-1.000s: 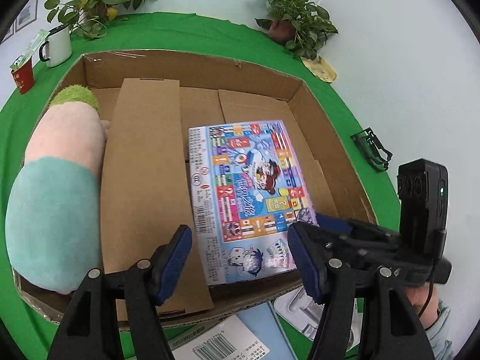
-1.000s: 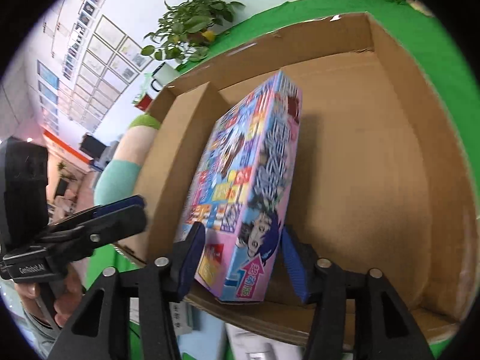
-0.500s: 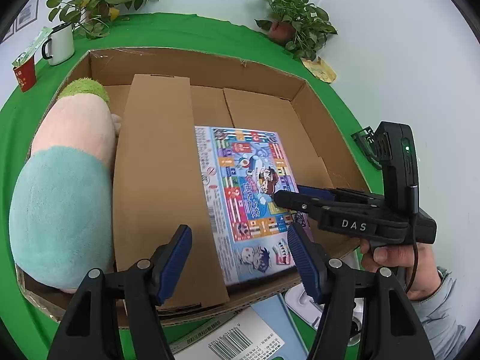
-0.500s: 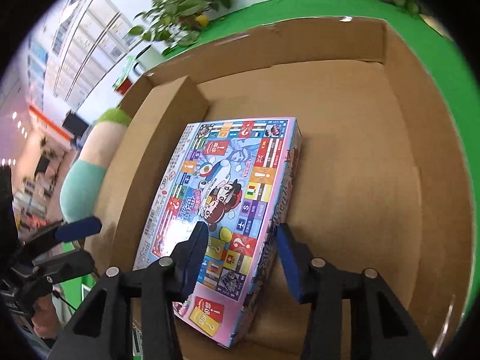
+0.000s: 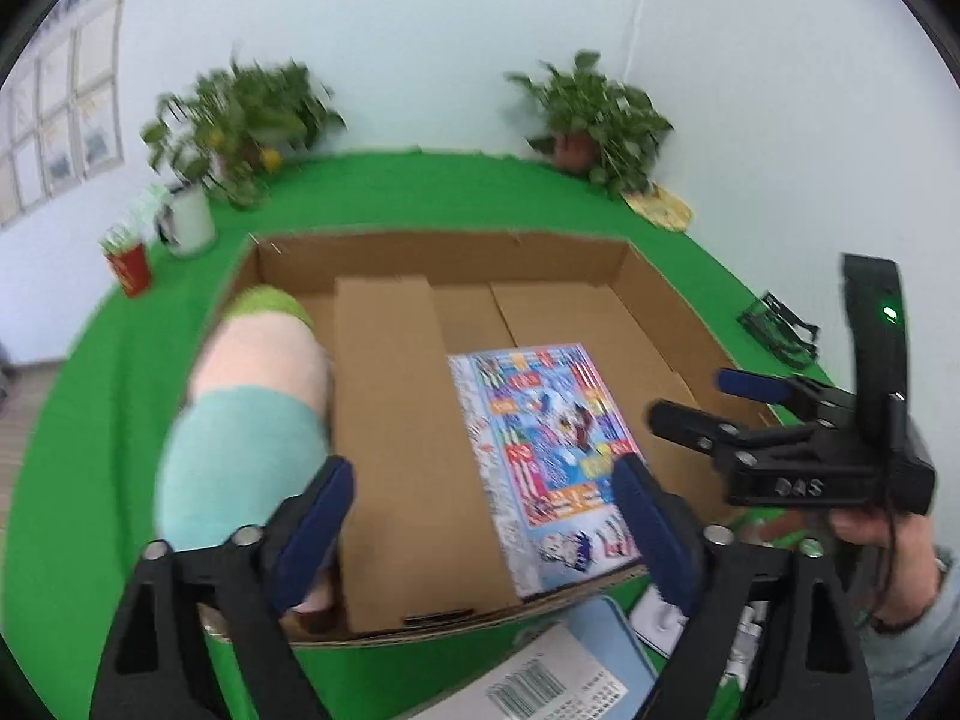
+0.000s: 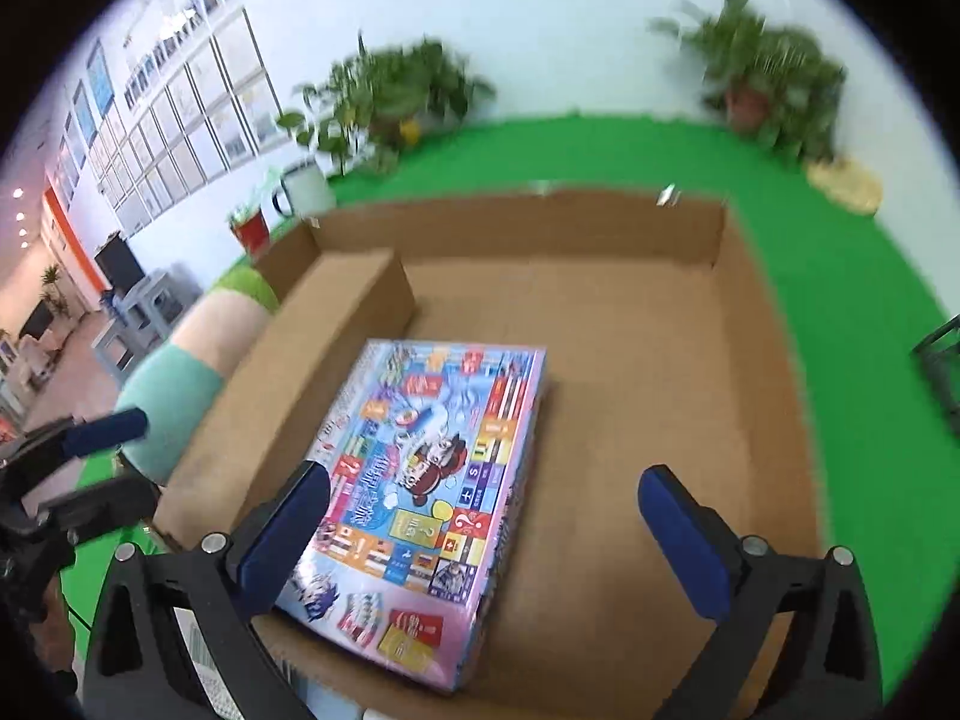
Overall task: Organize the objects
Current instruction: 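Lower the board-game box flat into the cardboard box and open both grippers, then move both grippers back toward the white medicine box on the table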
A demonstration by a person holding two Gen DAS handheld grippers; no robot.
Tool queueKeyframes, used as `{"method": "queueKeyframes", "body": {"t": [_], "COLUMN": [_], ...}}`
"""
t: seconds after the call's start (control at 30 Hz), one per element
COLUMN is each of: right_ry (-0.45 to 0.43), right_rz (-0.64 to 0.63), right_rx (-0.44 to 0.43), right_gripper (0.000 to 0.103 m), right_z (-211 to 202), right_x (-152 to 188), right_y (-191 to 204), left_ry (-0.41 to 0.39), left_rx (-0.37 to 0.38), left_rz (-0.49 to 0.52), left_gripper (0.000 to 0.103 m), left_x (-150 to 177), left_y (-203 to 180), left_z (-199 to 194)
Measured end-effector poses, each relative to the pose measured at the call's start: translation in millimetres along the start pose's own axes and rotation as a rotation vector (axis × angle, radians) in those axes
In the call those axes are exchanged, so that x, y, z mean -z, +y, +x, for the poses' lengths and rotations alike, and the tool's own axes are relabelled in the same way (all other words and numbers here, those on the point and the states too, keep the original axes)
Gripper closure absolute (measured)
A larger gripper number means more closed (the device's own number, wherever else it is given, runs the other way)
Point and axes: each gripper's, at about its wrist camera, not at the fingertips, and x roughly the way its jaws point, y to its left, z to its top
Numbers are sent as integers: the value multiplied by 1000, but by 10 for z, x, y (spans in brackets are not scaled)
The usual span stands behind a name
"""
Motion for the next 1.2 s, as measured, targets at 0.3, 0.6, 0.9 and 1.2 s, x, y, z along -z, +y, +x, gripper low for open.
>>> {"method": "queueKeyframes", "body": {"t": [0.3,0.6,0.9,1.2], "right_ry": [-167,-176,-210,-211], "right_rz": [-76,-94,-90,-87], "right_rx": [158,107,63,86], "right_gripper": [1,1,1,1], "right_z": [-648,-1093,-1369,-1469], "right_x": [316,582,925,1160], "right_y": [343,632,758,638], "left_ry": [-231,-219,-150,-147], "left_rx": [-152,-259,-216,-167], "left_rz": [10,88,25,-10], "left_gripper": [0,0,0,0], "left_x": [245,309,777,1073], "left_y": [-247,-368,-620,-808], "left_z": [-736,-1502,-1708,-1445]}}
